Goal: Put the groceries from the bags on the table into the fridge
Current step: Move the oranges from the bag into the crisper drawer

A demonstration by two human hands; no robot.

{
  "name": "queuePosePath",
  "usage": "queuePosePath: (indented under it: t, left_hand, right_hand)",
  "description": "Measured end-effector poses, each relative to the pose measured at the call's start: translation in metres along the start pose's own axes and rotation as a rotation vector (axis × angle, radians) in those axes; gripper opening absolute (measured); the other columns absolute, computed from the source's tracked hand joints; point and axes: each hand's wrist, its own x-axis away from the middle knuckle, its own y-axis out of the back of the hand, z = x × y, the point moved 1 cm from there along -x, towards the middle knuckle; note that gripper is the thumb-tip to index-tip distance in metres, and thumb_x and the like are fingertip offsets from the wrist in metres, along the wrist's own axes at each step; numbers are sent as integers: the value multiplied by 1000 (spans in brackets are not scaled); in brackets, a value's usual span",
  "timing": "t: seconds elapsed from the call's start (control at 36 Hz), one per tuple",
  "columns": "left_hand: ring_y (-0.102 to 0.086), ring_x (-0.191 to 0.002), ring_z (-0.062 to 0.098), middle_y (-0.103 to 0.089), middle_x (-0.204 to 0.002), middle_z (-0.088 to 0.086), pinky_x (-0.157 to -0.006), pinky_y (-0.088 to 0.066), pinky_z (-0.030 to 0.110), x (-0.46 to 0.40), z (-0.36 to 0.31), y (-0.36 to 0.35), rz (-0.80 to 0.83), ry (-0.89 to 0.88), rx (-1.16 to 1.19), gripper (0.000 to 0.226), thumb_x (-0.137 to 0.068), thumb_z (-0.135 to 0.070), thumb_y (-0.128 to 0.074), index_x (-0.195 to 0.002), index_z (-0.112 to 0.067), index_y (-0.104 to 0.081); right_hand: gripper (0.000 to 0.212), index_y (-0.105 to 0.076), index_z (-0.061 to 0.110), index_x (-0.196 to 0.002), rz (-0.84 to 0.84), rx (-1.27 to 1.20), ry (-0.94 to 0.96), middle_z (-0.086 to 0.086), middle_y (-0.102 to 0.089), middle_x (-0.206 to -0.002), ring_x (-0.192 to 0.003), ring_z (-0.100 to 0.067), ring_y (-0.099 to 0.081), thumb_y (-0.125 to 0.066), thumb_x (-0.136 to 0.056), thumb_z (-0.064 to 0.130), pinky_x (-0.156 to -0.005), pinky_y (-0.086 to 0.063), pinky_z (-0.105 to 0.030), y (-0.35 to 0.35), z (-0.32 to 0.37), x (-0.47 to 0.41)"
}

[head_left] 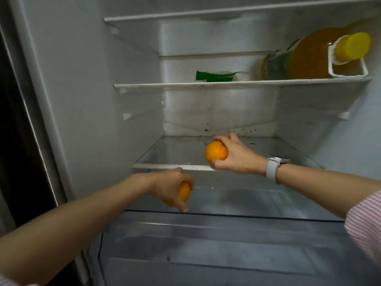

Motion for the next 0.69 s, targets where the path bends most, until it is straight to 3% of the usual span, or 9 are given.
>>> queuePosePath:
  t: [0.17, 0.28, 0.42, 0.53, 0.69]
  left_hand:
    - [-49, -105, 25, -32, -115, 1, -90, -49, 36, -14, 14, -18, 141, 73, 57, 70, -67, -27, -81, -125, -27, -43]
    - [-47, -110, 30, -29, -116, 4, -94, -48, 38, -21, 20, -29, 234, 52, 106, 67, -69, -16, -79, -125, -28, -45]
    - [-44, -114, 23, -37, -125, 5, -98, -43, 34, -28, 28, -43, 259, 32, 83, 74, -66, -18, -83, -128, -21, -43]
    - [-42, -118, 20, -39, -133, 5, -86, -34, 17, -36, 30, -51, 195, -6, 35, 74, -69, -22, -81, -131, -17, -41]
    - [-41, -120, 21, -35, -135, 5, -86, -32, 17, -41, 23, -62, 171, -27, 36, 73, -72, -25, -79, -133, -20, -39]
  right_hand:
    - [72, -32, 24, -133, 125, 187, 256, 3, -30, -127, -99, -15, -46, -66, -75, 48, -75, -46, -25, 0, 9, 37]
    - [71, -35, 22, -131, 271, 259, 387, 2, -34, -123, -93, -15, -48, -65, -74, 51, -75, -50, -30, -19, 9, 56]
    - [65, -34, 22, -130, 512, 237, 225, 3, -33, -121, -101, -20, -51, -62, -79, 52, -84, -50, -36, -55, -10, 61]
    - [71, -27, 22, -136, 568, 164, 143, 0, -29, -124, -101, -17, -45, -63, -80, 45, -85, -45, -29, -70, -29, 57]
    - [74, -19, 24, -144, 611, 78, 67, -1, -26, -134, -115, -19, -44, -61, -85, 38, -95, -41, -25, -78, -36, 59]
